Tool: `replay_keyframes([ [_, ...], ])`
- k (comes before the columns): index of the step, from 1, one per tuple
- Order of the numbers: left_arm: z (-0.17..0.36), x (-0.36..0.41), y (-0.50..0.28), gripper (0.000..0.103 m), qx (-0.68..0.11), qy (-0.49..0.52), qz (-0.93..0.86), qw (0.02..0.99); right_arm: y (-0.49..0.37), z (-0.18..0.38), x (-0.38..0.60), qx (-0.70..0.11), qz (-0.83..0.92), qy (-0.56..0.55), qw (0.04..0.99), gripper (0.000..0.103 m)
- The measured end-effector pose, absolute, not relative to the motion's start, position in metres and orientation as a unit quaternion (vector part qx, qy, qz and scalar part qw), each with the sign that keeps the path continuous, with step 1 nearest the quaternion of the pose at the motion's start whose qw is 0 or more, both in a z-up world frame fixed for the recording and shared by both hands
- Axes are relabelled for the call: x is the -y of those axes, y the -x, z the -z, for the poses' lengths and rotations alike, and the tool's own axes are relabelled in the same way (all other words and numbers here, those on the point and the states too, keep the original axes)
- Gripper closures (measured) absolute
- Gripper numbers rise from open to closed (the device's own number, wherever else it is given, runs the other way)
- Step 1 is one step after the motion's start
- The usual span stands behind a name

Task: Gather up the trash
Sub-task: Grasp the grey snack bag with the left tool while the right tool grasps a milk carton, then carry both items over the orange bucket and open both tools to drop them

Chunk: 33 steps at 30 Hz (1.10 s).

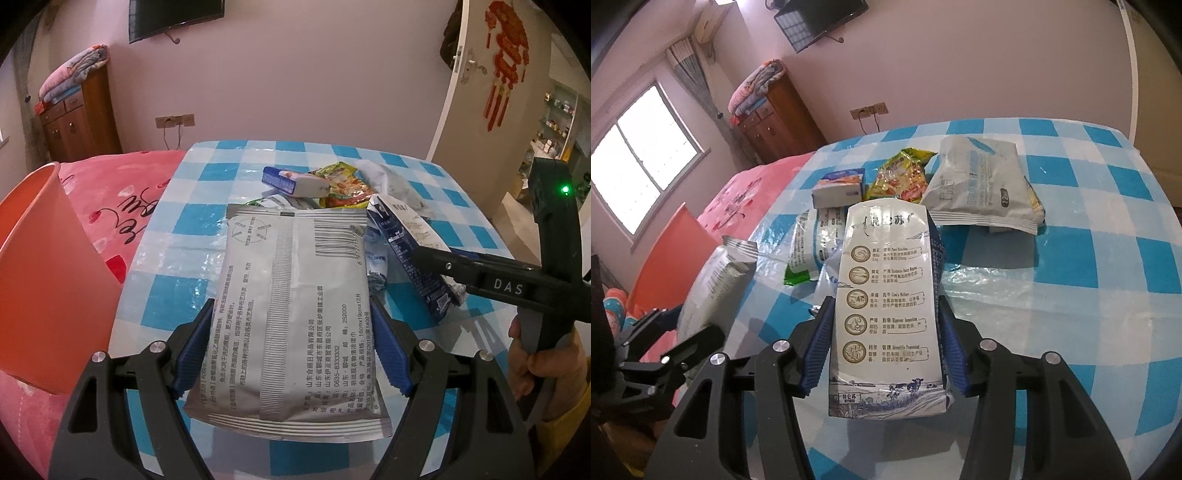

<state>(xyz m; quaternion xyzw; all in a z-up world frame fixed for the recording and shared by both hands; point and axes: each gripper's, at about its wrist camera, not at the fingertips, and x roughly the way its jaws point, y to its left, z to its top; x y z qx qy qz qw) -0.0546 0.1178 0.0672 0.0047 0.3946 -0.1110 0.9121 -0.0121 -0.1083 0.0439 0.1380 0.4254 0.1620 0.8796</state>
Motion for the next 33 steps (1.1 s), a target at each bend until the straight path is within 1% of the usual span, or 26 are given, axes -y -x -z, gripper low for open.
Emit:
replay_keyframes([
  [9, -0.086, -0.126, 0.067, 0.024, -0.363, 0.001, 0.12, 0.924, 0.018, -0.062, 0.111, -0.42, -0.181, -0.186, 0.87, 0.048],
  [16, -0.11, -0.142, 0.078, 0.024, -0.331, 0.011, 0.119, 0.936, 0.019, -0.082, 0.097, -0.418, -0.201, -0.202, 0.862, 0.048],
  [24, -0.142, -0.179, 0.09, 0.024, -0.294, 0.028, 0.086, 0.952, 0.01, -0.128, 0.047, -0.408, -0.268, -0.198, 0.85, 0.048],
  [33, -0.169, -0.254, 0.106, 0.024, -0.262, 0.054, -0.01, 0.964, -0.009, -0.175, -0.042, -0.4, -0.365, -0.172, 0.823, 0.048],
])
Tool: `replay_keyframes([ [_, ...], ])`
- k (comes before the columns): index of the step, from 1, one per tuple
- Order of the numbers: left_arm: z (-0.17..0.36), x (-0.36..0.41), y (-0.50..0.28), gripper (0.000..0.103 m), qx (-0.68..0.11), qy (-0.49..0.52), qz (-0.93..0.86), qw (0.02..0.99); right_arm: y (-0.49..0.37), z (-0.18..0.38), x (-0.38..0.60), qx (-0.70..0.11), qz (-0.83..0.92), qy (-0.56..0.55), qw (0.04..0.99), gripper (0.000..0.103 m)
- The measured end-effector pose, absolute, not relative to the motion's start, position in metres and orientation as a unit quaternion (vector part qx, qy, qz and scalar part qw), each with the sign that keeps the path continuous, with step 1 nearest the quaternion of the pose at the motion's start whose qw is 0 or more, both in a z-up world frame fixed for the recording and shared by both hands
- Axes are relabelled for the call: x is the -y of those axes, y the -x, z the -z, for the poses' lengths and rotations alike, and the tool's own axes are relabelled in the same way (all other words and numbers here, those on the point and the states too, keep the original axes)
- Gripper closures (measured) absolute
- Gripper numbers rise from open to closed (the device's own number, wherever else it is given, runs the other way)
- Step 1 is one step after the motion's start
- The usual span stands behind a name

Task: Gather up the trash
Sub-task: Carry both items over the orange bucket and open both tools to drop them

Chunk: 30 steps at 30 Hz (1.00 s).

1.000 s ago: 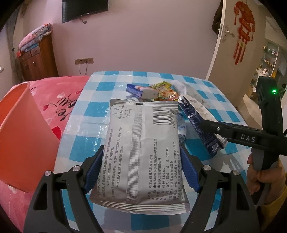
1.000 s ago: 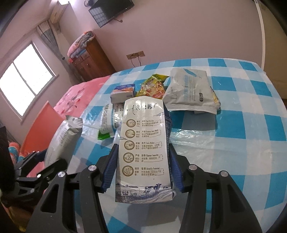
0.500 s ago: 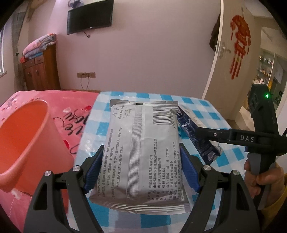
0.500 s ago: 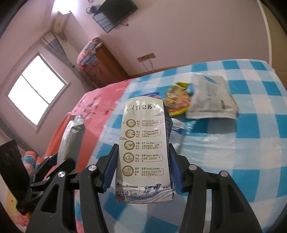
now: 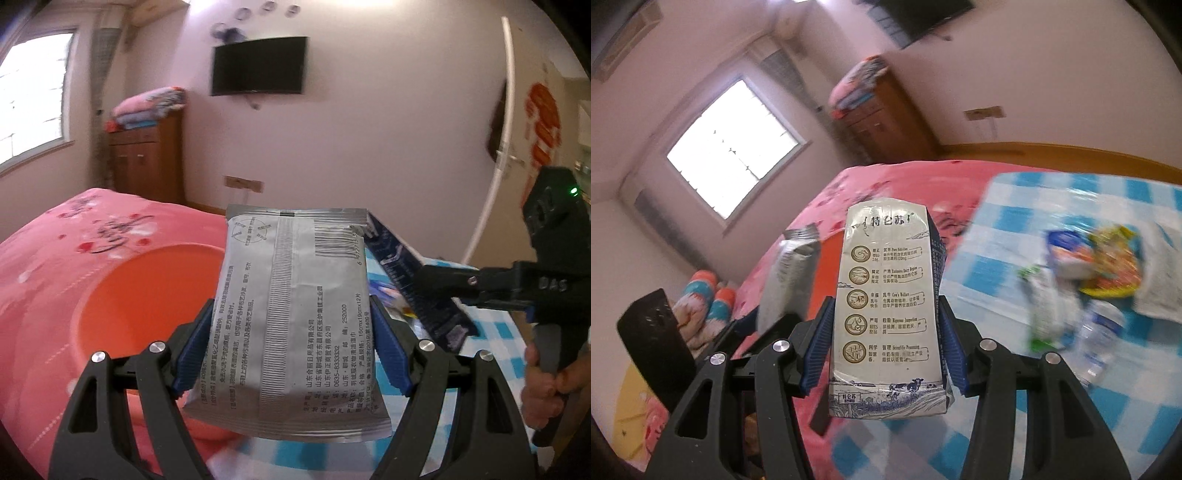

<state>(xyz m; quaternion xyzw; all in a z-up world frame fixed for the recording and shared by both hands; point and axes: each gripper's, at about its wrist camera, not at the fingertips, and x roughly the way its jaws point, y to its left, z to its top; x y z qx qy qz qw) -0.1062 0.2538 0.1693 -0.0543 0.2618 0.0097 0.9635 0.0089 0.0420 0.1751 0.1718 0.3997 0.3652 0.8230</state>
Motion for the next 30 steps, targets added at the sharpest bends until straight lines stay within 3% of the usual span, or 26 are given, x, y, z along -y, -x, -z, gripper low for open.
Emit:
replay_keyframes([
  [9, -0.165, -0.309, 0.102, 0.024, -0.267, 0.07, -0.082, 0.958, -0.023, -0.203, -0.131, -0.396, -0.424, -0.13, 0.804, 0.048],
  [22, -0.144, -0.349, 0.108, 0.024, -0.281, 0.102, -0.114, 0.947, -0.037, -0.188, -0.206, -0.404, -0.443, -0.094, 0.795, 0.048],
  [23, -0.143, -0.349, 0.109, 0.024, -0.284, 0.102, -0.117, 0.946, -0.038, -0.186, -0.208, -0.401, -0.438, -0.089, 0.8, 0.044],
  [24, -0.142, -0.349, 0.11, 0.023, -0.286, 0.102, -0.121, 0.945, -0.038, -0.184, -0.209, -0.401, -0.435, -0.09, 0.801, 0.03],
  [25, -0.141, -0.349, 0.111, 0.021, -0.288, 0.102, -0.127, 0.944, -0.04, -0.181, -0.206, -0.4, -0.427, -0.096, 0.805, 0.024],
  [30, -0.139, -0.355, 0.109, 0.012, -0.29, 0.096, -0.142, 0.941, -0.044, -0.172, -0.188, -0.399, -0.403, -0.121, 0.814, 0.022],
])
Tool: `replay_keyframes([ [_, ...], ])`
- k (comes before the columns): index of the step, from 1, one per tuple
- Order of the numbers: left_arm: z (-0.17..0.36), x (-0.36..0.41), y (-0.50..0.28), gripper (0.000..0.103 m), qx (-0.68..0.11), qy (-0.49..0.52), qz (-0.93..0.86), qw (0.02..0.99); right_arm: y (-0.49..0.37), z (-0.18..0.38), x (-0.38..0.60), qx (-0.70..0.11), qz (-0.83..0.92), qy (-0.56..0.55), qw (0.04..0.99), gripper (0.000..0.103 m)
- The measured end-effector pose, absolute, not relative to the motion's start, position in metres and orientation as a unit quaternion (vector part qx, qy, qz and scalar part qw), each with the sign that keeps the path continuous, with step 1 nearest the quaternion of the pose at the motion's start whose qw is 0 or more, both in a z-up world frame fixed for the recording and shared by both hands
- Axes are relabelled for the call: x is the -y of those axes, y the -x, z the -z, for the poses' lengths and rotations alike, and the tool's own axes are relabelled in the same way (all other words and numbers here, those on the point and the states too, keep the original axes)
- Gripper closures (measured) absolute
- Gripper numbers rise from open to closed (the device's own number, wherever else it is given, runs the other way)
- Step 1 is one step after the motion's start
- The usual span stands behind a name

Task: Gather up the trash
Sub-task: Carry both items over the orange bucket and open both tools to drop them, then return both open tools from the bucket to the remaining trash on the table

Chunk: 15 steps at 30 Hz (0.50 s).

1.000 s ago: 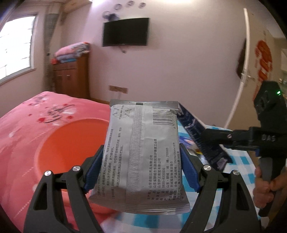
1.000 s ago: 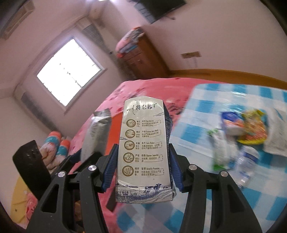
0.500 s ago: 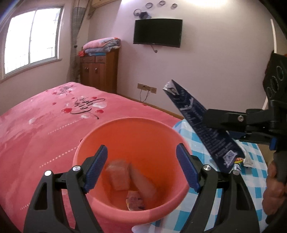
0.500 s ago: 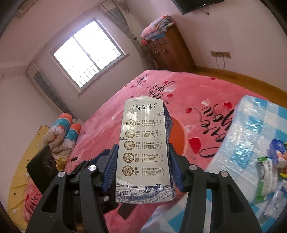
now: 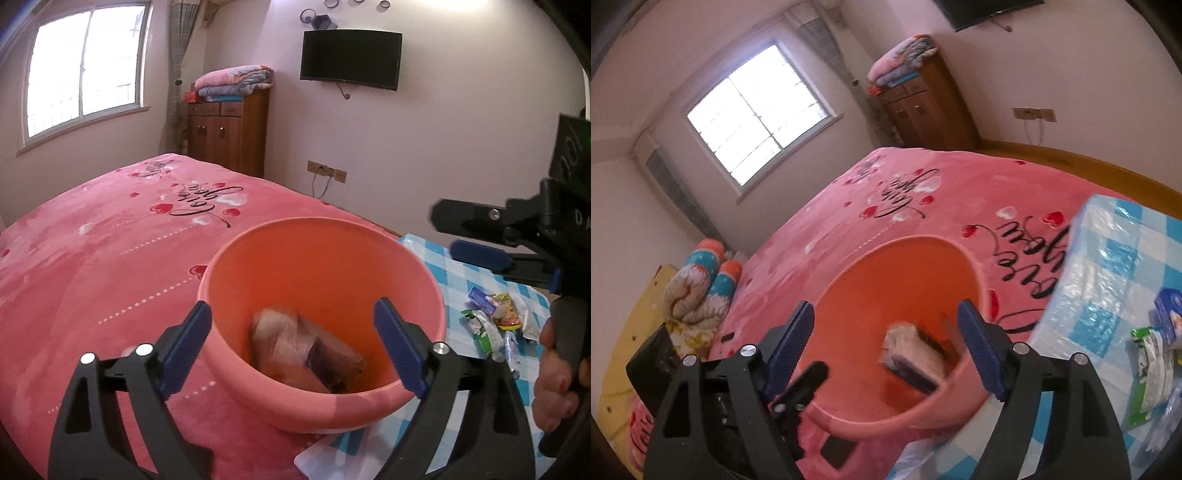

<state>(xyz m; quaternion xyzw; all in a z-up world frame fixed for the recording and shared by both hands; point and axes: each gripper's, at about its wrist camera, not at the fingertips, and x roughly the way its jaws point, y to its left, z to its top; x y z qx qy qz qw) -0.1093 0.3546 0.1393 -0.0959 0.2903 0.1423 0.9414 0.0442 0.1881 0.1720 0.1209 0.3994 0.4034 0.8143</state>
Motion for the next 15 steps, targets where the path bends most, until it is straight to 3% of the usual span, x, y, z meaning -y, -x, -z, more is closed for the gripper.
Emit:
replay_keyframes([
  [15, -0.147, -0.321, 0.119, 0.008, -0.271, 0.061, -0.114, 0.954, -0.014, -0.137, -0.113, -0.387, -0.322, -0.135, 0.853, 0.013],
])
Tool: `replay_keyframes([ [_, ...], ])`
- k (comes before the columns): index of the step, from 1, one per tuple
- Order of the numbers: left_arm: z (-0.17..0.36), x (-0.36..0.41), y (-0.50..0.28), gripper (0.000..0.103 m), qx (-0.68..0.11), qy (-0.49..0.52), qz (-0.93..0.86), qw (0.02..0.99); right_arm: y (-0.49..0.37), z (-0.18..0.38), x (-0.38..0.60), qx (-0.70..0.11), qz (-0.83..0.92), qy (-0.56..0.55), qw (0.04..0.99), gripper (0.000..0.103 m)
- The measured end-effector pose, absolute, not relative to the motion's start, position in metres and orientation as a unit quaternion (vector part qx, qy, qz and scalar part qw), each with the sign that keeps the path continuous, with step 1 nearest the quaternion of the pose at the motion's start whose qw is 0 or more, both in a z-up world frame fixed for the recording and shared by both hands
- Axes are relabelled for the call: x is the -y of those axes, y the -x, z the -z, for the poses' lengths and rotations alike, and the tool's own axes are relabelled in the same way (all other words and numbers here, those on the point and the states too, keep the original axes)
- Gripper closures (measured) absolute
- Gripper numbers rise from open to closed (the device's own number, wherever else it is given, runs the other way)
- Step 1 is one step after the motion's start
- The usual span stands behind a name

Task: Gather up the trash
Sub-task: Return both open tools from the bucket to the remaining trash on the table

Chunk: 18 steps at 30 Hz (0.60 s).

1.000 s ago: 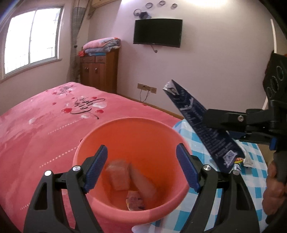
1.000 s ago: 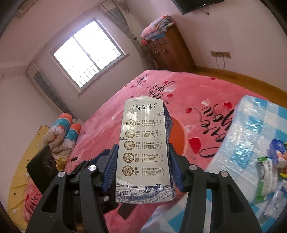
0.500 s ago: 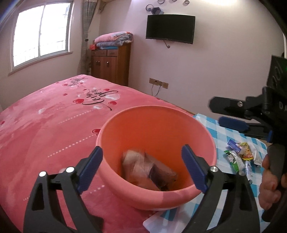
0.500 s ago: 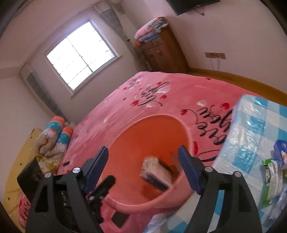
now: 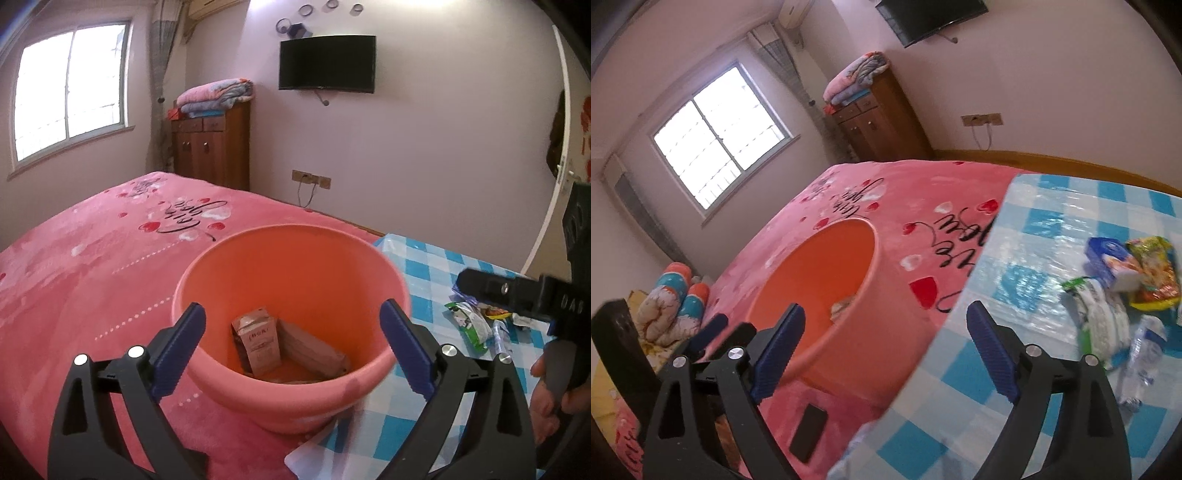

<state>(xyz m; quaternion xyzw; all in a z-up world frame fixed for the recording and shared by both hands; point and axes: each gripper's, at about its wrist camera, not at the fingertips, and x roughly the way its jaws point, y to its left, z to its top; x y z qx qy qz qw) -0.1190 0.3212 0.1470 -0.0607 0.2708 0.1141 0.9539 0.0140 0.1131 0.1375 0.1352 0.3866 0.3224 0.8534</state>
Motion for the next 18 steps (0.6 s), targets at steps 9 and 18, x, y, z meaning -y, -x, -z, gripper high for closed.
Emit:
replay_keyframes([
  [9, -0.158, -0.301, 0.126, 0.008, -0.259, 0.052, -0.093, 0.96, 0.006, -0.135, -0.093, -0.376, -0.308, -0.135, 0.864, 0.013],
  [18, -0.16, -0.283, 0.133, 0.007, -0.265, 0.045, -0.086, 0.959, 0.02, -0.137, -0.078, -0.364, -0.296, -0.137, 0.872, 0.009],
])
